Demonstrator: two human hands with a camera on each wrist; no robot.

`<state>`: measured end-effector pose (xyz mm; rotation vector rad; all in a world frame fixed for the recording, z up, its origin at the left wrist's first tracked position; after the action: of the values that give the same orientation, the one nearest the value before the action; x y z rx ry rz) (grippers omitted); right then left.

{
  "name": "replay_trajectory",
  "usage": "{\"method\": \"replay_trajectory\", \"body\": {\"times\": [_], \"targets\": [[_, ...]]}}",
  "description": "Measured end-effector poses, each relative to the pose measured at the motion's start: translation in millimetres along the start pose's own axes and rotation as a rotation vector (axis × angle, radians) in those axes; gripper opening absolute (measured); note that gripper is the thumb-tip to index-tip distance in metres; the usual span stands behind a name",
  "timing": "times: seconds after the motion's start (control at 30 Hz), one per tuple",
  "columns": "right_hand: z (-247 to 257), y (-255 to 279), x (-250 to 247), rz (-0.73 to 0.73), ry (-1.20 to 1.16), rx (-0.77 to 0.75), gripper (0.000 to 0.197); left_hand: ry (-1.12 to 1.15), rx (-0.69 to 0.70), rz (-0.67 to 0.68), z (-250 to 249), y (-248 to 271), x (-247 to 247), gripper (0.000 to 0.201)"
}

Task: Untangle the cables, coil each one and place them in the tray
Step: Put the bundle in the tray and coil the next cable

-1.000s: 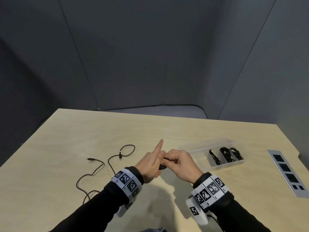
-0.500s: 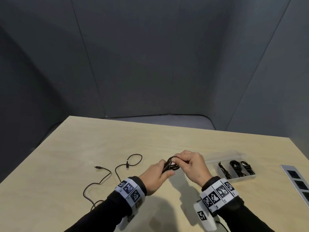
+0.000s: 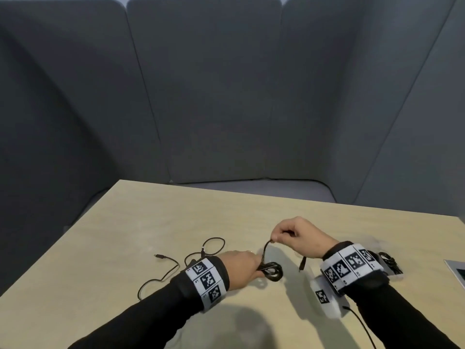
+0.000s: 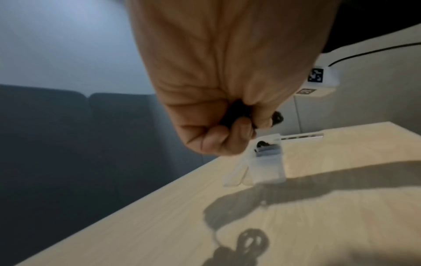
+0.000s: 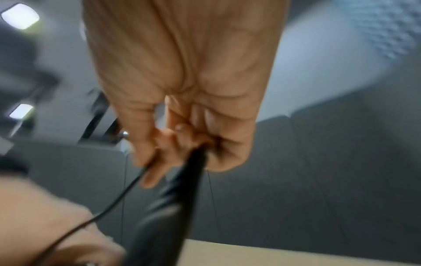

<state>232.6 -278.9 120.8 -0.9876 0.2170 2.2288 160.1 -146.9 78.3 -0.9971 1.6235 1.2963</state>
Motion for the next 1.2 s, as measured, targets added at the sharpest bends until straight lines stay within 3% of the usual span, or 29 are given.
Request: {"method": "replay_trajectory", "body": {"times": [0.1,0.2,0.3,0.37,0.47,0.53,0.67,0.77,0.87,0.93,0.97,1.03,1.1,1.2], "targets": [[-17.8,3.1,1.2,-0.223,-0.028,0.03,0.026,0.235,-0.072,-0.224,1.4,-0.1,-34.7,0.03],[-18.5,11.6,34.7,-0.312,-0.044,0.048,0.018,0.438,-0.125,-0.374,11.9,-4.2,-52.8,0.026],[-3.0,15.9,70.8,-0.192,0.072,0.012,0.029,0.434,-0.227,-0.381,20.3,-12.5,-40.9,0.027],[10.6,19.5,73.0,-0.118,0.253,-0.058,0.027,0.301,-0.276,-0.329,25.5,-17.8,-26.5,0.028],[32.9,21.0,50.3,-0.136,0.549,-0.218,0.016,0.043,-0.201,-0.253,19.9,-16.5,-10.0,0.029],[41.2,20.6,33.7,-0.122,0.649,-0.237,0.014,-0.044,-0.132,-0.239,13.4,-15.0,-6.0,0.027],[27.7,12.1,13.1,-0.035,0.477,-0.115,0.012,-0.1,0.004,-0.188,4.7,-8.8,-7.2,0.031],[11.6,5.6,16.3,-0.05,0.048,-0.088,0.007,-0.01,0.06,-0.174,0.2,2.0,-7.2,0.032],[-2.5,10.0,30.0,-0.25,-0.275,-0.009,0.016,0.29,-0.04,-0.301,8.3,7.5,-22.1,0.027],[1.8,14.8,51.3,-0.278,-0.186,0.037,0.017,0.374,-0.178,-0.373,19.1,-1.1,-26.5,0.026],[7.1,15.0,64.2,-0.217,-0.043,0.038,0.019,0.377,-0.246,-0.382,24.4,-5.8,-23.7,0.026],[22.1,13.8,84.5,0.039,0.288,0.058,0.028,0.262,-0.331,-0.326,30.7,-13.2,-7.1,0.027],[31.4,12.4,87.0,0.218,0.521,0.041,0.031,0.09,-0.319,-0.222,28.1,-15.4,18.4,0.028],[37.5,12.9,76.7,0.295,0.545,-0.06,0.019,0.011,-0.201,-0.097,11.5,-10.7,41.6,0.027]]}}
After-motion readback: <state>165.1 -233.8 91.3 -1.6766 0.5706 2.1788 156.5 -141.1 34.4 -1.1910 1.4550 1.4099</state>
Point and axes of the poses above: each hand's wrist, its own y-axis away from the middle knuckle, its own x-axis out of the palm, z = x × y, the point moved 5 cm from there along -y, towards the middle knuckle, and after that the axes turned 14 degrees about -x, right-handed, at the moved point
